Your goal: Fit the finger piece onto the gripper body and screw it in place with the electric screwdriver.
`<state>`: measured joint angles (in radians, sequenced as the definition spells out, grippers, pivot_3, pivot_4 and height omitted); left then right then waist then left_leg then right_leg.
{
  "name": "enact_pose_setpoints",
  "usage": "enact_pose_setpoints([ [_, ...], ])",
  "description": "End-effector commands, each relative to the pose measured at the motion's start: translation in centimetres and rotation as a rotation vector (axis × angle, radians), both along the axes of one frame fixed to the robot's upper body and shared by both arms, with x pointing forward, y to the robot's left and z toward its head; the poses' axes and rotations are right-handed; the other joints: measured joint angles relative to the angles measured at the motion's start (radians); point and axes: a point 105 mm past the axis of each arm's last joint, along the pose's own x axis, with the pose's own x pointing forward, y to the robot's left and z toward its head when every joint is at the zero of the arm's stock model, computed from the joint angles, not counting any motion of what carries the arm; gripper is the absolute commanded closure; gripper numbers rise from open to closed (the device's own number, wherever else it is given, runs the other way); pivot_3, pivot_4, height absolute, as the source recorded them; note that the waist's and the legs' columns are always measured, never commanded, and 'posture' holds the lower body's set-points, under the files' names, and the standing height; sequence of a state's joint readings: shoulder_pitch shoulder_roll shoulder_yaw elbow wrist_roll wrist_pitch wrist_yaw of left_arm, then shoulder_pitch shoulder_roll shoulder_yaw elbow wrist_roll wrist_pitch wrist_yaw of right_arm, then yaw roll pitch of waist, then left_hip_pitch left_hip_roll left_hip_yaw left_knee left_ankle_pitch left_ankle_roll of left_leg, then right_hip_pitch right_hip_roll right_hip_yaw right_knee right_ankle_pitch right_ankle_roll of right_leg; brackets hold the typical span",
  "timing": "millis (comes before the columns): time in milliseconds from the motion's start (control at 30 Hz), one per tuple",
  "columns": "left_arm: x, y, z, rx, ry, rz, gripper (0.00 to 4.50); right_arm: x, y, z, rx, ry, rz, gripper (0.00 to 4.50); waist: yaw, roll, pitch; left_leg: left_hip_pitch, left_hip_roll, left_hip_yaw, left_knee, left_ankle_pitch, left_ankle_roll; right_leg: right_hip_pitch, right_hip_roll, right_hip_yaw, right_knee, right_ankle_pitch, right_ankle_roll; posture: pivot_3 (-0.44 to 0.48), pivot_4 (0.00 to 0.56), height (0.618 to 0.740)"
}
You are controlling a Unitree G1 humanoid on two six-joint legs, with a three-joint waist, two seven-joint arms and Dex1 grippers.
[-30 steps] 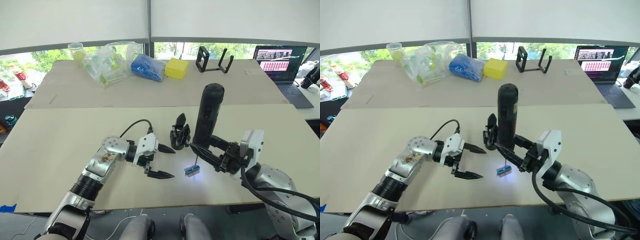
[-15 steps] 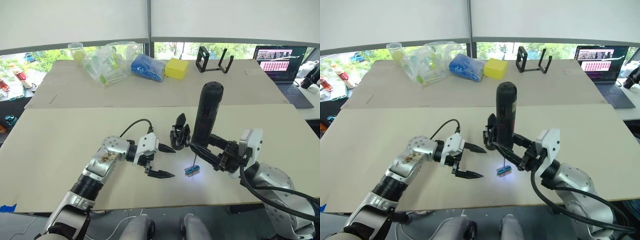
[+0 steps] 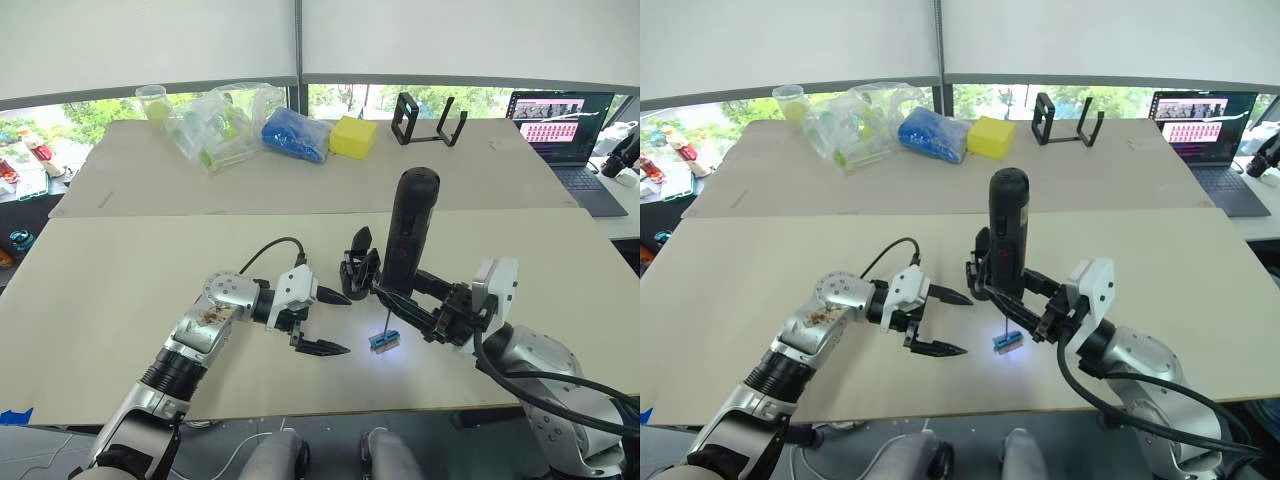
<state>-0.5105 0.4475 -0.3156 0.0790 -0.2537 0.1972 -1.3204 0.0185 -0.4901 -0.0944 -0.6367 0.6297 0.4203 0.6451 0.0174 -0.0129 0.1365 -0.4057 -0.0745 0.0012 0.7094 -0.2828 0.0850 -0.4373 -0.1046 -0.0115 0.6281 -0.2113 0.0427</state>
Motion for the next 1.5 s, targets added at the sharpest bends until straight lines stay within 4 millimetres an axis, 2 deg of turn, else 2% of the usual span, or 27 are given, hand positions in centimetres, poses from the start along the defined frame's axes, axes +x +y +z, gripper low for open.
enact_pose_setpoints([
  [33,0.1,-0.2,1.0,-0.01,-0.046,-0.012,0.0,-0.3,-0.1,1.5,0.006,-0.081,0.001,2.59,0.0,0.0,0.0,0.0,0.0,0.0,0.0,0.0,0.0,0.0,0.0,0.0,0.0,0.0,0.0,0.0,0.15,0.74],
  [667,0.5,-0.2,1.0,-0.01,-0.052,-0.003,0.0,-0.8,-0.1,1.8,0.005,-0.092,0.016,2.59,0.0,0.0,0.0,0.0,0.0,0.0,0.0,0.0,0.0,0.0,0.0,0.0,0.0,0.0,0.0,0.0,0.15,0.74],
  [1333,0.8,-0.1,1.2,-0.012,-0.059,0.01,0.0,-0.4,0.8,1.8,0.001,-0.109,0.035,2.59,0.0,0.0,0.0,0.0,0.0,0.0,0.0,0.0,0.0,0.0,0.0,0.0,0.0,0.0,0.0,0.0,0.15,0.74],
  [1500,0.8,0.0,1.2,-0.013,-0.061,0.016,0.0,0.0,0.9,1.3,-0.011,-0.099,0.037,2.59,-0.001,0.0,0.0,0.0,0.0,0.0,0.0,0.0,0.0,0.0,0.0,0.0,0.0,0.0,0.0,0.0,0.15,0.74],
])
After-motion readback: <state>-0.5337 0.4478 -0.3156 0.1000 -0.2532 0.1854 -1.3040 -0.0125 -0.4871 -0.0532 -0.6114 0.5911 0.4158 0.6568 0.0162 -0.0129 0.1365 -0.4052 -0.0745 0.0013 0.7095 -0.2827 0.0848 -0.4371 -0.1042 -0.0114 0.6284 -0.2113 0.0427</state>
